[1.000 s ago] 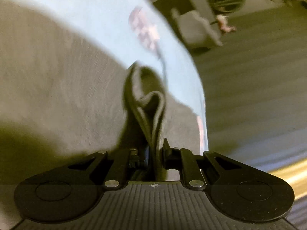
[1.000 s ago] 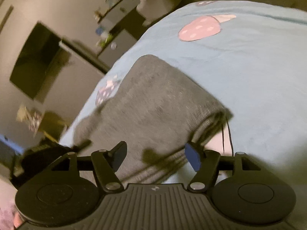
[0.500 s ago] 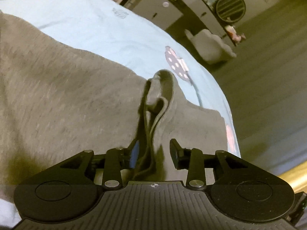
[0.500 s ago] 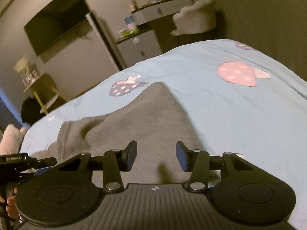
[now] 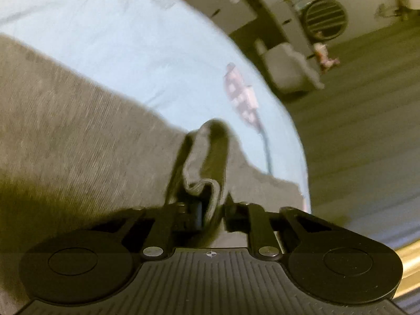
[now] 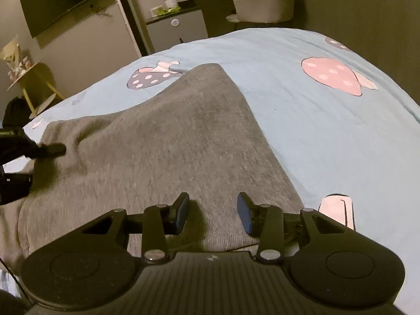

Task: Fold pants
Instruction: 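Release the left gripper and smooth the folded sweatpants flat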

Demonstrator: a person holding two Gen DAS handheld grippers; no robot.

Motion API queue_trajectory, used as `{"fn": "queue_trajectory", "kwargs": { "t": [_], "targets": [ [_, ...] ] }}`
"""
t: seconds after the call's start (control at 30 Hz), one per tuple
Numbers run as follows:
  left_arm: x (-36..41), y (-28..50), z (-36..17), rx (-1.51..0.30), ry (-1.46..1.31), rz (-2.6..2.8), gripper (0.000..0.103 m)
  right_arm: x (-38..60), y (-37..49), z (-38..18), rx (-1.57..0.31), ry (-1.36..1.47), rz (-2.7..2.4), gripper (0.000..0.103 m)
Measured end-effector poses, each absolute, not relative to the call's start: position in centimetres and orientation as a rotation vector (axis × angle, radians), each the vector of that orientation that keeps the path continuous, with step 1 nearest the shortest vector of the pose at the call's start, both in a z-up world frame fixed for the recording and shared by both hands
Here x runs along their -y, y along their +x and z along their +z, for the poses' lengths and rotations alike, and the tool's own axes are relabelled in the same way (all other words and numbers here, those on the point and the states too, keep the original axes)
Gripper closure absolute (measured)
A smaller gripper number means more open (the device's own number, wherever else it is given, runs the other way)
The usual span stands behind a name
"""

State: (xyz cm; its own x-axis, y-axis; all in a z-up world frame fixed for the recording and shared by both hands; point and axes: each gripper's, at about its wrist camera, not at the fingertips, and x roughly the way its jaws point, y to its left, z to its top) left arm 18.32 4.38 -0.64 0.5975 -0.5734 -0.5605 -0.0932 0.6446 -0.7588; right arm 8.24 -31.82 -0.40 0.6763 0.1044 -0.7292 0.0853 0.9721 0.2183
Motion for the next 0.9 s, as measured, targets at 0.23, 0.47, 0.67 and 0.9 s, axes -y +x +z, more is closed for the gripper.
{"fn": "queue_trajectory", "kwargs": {
  "t": [0.23,0.47,0.67,0.9],
  "targets": [
    [-3.8,13.4,3.3,-0.638,-0.531,-0.084,0.035,31.5,8.6,0.8,-0.778,0.223,0.019,0.062],
    [-5.6,12.0,2.7,-0.75,-0.609,-0.137,0.029,29.9,9.9,2.1,-0.748,0.186,0.054,0.062],
    [-4.1,11.5,1.8,-0.833,-0.531,-0.117,0.029,25.3,12.0,2.2,-0.769,0.119,0.145,0.063],
    [-3.7,11.3,1.4,-0.861,-0.489,-0.111,0.029,21.7,12.5,-0.7,-0.821,-0.016,0.171,0.061]
  ]
}}
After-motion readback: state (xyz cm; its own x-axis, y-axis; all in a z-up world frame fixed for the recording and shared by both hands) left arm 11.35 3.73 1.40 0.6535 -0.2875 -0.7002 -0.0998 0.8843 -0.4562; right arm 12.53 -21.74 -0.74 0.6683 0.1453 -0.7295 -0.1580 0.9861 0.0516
